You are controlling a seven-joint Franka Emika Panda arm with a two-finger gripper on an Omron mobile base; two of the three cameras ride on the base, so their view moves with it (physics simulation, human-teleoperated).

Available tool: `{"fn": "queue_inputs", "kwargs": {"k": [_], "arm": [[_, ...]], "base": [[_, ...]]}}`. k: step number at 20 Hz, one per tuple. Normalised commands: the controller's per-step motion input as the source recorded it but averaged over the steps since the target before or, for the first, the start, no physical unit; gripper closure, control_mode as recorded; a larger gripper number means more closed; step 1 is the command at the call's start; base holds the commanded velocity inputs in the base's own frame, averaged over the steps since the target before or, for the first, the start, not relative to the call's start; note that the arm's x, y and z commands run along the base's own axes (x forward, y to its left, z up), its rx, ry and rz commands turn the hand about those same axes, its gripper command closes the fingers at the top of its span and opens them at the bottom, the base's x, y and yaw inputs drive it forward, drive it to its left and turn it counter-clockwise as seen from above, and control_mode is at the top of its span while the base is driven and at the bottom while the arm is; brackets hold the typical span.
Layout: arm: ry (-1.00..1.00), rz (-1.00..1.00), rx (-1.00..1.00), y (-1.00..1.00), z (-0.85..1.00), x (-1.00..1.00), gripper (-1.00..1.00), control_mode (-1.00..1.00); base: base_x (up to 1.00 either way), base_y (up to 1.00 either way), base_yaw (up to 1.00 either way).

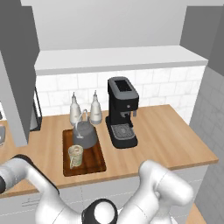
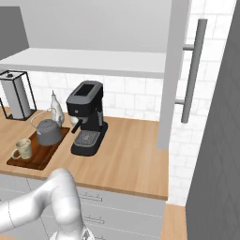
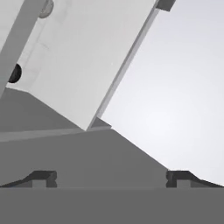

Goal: Pick the kettle from the counter and place it on the tray. Then pick the mug from the cabinet and place it on the tray. Then close the cabinet doors.

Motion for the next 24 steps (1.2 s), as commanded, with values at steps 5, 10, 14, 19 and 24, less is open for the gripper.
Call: {"fn": "queue_inputs", "kwargs": {"k": [5, 10, 14, 19, 24], "arm": [[-0.38, -0.06, 0.03, 0.04, 0.25, 0.00, -1.00, -1.00], [-0.34, -0.04, 0.04, 0.03, 0.24, -0.03, -1.00, -1.00], [-0.29, 0.00, 0.07, -0.01, 0.09, -0.60, -1.00, -1.00], [-0.15, 0.02, 0.17, -0.17, 0.01, -0.66, -1.00, -1.00], [-0.13, 0.00, 0.29, -0.22, 0.00, -0.31, -1.00, -1.00]], "base": [[0.00, 0.00, 0.00], [0.00, 0.00, 0.00], [0.00, 0.00, 0.00], [0.00, 0.00, 0.00], [0.00, 0.00, 0.00]]}}
